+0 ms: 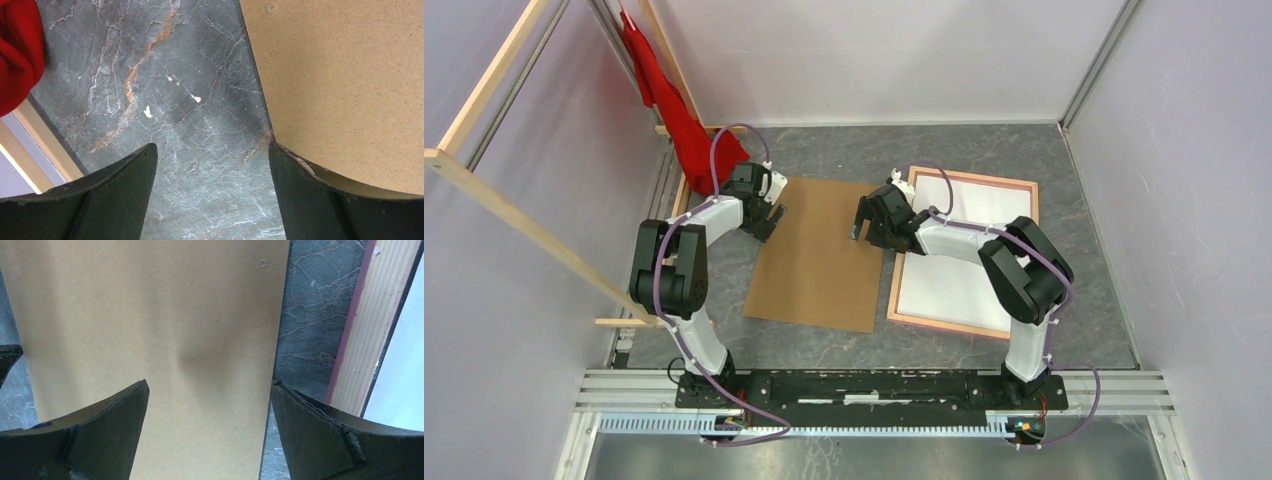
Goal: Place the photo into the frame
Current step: Pick up the photo frame item at the center of the board.
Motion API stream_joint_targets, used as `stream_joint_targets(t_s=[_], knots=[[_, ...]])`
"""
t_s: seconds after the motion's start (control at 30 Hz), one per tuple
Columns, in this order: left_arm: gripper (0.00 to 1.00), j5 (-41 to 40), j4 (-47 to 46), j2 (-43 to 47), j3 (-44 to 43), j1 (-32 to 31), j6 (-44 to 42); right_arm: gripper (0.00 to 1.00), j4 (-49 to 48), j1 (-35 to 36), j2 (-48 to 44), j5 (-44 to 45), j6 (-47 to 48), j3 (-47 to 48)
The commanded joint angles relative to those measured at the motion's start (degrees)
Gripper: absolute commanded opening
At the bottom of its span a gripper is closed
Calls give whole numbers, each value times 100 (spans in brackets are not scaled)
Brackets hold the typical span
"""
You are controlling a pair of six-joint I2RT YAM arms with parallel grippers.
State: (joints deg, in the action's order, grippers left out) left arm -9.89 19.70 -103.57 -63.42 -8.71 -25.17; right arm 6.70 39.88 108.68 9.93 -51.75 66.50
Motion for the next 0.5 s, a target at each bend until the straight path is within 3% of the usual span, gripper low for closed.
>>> stream_joint_targets(t_s=[0.0, 0.3, 0.47], knots=[[87, 767, 384, -516, 279, -96, 183, 98, -420, 82, 120, -904, -369, -130], [75, 1321, 803, -353, 260, -157, 105, 97, -2190, 83, -1004, -1991, -656, -1096], [73, 1493, 918, -478, 245, -198, 95, 95, -3154, 135, -1477, -2320, -946, -1592]])
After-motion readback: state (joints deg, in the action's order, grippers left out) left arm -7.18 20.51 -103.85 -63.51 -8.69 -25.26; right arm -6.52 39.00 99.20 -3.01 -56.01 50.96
